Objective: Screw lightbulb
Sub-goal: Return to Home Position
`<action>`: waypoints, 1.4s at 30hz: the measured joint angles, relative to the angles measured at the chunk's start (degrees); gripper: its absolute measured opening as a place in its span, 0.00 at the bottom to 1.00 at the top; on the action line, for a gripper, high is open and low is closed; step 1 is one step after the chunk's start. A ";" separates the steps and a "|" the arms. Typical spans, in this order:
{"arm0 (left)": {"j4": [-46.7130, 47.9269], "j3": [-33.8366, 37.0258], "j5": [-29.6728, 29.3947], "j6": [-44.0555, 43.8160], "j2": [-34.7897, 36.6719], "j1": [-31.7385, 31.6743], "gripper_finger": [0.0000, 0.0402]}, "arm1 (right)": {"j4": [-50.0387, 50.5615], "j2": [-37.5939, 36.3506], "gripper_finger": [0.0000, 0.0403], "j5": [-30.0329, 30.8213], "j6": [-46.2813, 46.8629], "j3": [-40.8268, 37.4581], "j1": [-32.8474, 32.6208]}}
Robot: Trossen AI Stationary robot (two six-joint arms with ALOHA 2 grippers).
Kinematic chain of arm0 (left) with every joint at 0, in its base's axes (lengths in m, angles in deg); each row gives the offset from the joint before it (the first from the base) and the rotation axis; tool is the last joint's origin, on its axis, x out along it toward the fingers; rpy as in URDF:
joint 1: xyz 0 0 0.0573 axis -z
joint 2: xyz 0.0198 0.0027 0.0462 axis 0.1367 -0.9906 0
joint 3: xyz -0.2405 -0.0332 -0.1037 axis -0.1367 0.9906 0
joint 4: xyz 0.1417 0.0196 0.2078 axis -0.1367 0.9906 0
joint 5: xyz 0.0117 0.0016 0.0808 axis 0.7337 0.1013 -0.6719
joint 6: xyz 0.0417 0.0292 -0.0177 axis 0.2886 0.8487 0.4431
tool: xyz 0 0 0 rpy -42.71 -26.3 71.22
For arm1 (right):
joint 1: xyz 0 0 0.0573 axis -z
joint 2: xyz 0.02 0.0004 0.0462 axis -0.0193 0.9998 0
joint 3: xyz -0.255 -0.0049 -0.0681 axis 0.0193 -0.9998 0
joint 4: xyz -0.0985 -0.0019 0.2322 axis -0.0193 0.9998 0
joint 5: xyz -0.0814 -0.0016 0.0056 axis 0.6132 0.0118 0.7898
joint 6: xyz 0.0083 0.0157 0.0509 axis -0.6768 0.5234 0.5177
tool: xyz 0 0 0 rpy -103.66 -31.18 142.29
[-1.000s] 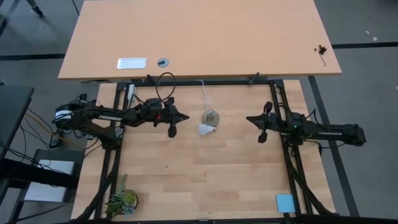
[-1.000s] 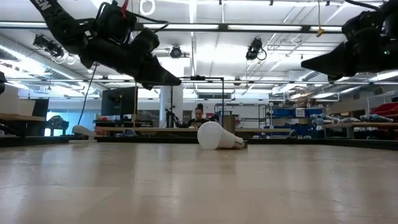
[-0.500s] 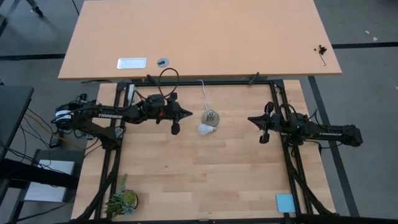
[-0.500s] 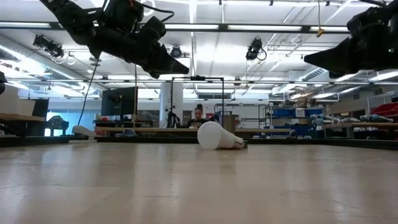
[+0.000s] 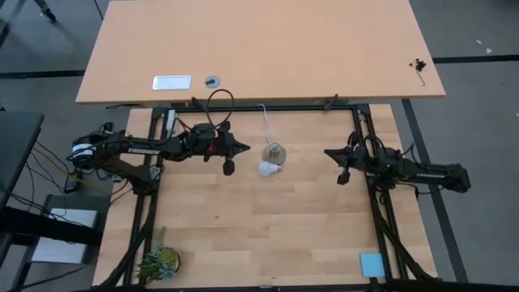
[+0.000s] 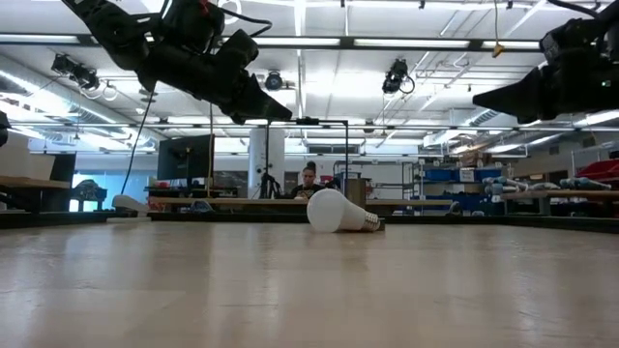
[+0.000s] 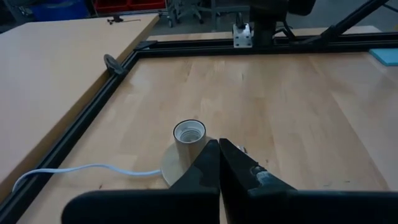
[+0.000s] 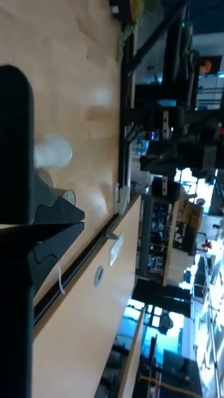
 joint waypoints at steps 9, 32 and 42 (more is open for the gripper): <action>0.00 0.00 0.02 0.00 0.00 0.00 0.00 | 0.44 0.06 0.00 -3.82 1.03 0.00 5.52; -0.63 0.00 0.17 -0.24 0.00 0.02 0.00 | 1.79 2.60 0.01 -11.92 10.61 -0.02 9.33; -0.64 0.00 1.68 -0.01 0.00 0.02 0.00 | 2.05 0.29 0.02 -13.00 8.97 -0.02 9.39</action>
